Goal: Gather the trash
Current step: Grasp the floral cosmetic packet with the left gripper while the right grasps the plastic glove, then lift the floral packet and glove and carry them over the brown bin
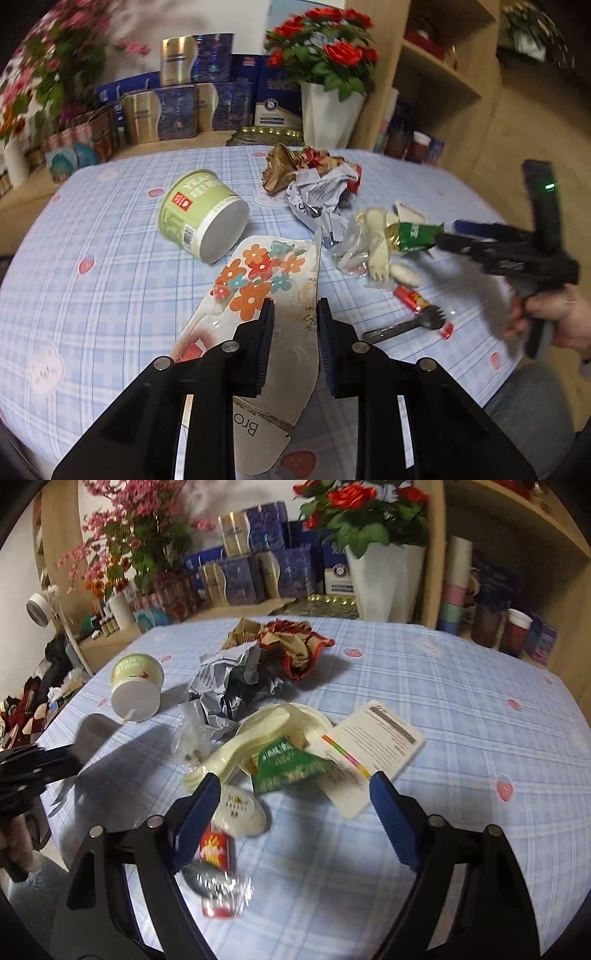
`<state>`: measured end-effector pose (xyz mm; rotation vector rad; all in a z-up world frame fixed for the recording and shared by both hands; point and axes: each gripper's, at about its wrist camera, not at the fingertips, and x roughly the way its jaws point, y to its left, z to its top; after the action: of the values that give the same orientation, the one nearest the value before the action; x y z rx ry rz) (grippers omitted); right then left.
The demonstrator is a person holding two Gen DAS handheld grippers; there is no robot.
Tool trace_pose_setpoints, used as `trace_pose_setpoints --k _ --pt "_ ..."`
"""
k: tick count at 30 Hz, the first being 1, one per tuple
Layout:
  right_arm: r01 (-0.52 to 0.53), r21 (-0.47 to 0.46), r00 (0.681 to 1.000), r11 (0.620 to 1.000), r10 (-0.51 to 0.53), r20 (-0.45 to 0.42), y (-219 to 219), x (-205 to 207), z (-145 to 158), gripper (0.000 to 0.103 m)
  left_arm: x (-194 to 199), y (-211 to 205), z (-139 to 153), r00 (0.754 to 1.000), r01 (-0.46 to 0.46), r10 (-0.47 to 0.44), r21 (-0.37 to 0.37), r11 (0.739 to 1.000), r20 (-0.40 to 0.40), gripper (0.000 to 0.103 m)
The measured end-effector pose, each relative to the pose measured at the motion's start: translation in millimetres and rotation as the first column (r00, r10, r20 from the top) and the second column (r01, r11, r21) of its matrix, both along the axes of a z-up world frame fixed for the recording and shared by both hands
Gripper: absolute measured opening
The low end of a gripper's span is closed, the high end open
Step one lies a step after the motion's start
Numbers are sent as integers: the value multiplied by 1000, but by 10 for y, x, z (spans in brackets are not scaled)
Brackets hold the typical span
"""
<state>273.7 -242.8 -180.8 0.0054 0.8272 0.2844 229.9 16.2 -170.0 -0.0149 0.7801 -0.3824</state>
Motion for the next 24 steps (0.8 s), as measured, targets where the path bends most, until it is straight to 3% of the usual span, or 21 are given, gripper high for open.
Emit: trace_pose_setpoints --k 5,9,11,14,20,24 --pt "18 -8 1000 1000 -18 -10 87 103 -7 79 -87 77 31 1000 -20 20 -40 999 1 23" --pt "-2 49 999 999 0 46 195 40 155 73 -134 130 25 999 -36 36 -72 997 -2 23" --pt "-43 55 999 998 42 14 311 81 154 49 -130 145 15 999 -41 40 -82 996 -5 23" --pt "-23 94 998 995 28 -50 353 203 80 35 -152 144 8 999 -48 48 -92 995 2 23" --pt "78 163 986 984 -52 -158 359 484 -113 35 -168 220 2 997 -71 72 -136 988 -2 23" --pt "95 92 980 991 -77 -182 513 587 -164 35 -174 316 -11 994 -106 106 -176 979 -11 23"
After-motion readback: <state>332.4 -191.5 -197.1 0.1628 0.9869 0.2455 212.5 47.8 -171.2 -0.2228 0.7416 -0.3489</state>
